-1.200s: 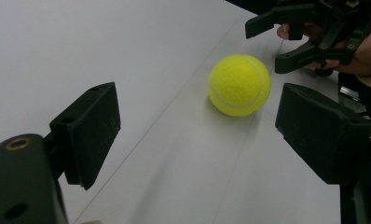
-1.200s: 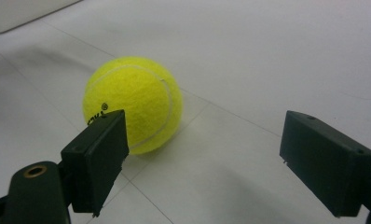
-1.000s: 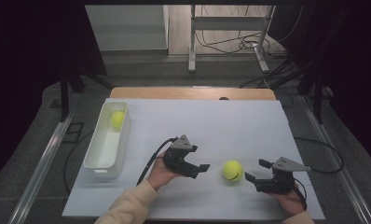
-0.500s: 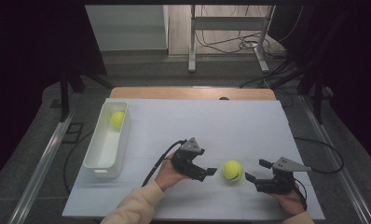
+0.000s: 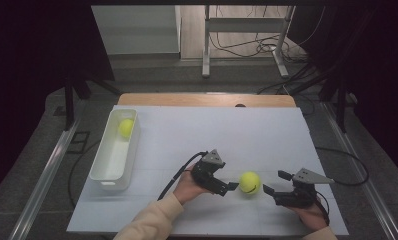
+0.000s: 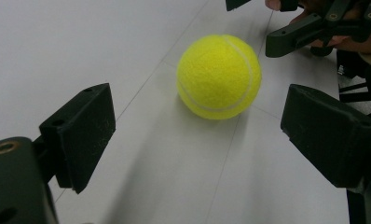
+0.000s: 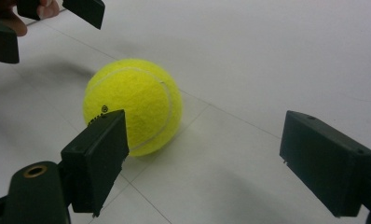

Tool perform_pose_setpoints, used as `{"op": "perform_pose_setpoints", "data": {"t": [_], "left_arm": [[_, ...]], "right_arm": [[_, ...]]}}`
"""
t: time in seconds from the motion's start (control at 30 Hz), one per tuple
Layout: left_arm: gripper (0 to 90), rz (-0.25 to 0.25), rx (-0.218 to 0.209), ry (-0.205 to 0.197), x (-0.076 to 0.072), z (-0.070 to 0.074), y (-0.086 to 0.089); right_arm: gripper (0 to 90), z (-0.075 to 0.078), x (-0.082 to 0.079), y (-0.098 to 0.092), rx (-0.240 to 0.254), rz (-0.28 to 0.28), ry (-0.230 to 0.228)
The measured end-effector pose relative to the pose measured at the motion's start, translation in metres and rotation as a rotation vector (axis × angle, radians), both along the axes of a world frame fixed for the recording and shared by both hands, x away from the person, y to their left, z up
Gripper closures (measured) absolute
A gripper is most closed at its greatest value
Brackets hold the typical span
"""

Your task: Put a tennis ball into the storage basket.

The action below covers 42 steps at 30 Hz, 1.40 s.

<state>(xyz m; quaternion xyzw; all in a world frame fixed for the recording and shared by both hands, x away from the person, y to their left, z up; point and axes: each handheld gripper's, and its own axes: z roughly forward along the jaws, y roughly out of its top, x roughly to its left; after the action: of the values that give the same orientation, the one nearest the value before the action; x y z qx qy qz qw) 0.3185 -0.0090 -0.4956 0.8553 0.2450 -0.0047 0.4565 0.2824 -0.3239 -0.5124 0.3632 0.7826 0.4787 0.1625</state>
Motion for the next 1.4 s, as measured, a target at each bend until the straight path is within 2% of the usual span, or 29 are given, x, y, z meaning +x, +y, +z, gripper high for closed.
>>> {"op": "perform_pose_setpoints", "data": {"t": [0.1, 0.43, 0.7, 1.4], "left_arm": [[10.8, -0.010, 0.013, 0.000, 0.001, -0.002, -0.003], [10.4, -0.024, 0.019, 0.005, 0.001, -0.005, -0.014], [9.9, -0.059, 0.044, -0.003, 0.001, -0.007, -0.029], [8.4, -0.086, 0.093, 0.005, 0.007, -0.016, -0.055]], "right_arm": [[15.4, 0.000, 0.000, 0.000, -0.003, -0.001, 0.000], [15.4, 0.001, -0.001, -0.001, 0.004, -0.003, -0.004], [15.5, 0.001, -0.001, -0.001, 0.005, -0.009, -0.004], [15.5, 0.002, -0.001, -0.003, 0.025, -0.029, -0.002]]}}
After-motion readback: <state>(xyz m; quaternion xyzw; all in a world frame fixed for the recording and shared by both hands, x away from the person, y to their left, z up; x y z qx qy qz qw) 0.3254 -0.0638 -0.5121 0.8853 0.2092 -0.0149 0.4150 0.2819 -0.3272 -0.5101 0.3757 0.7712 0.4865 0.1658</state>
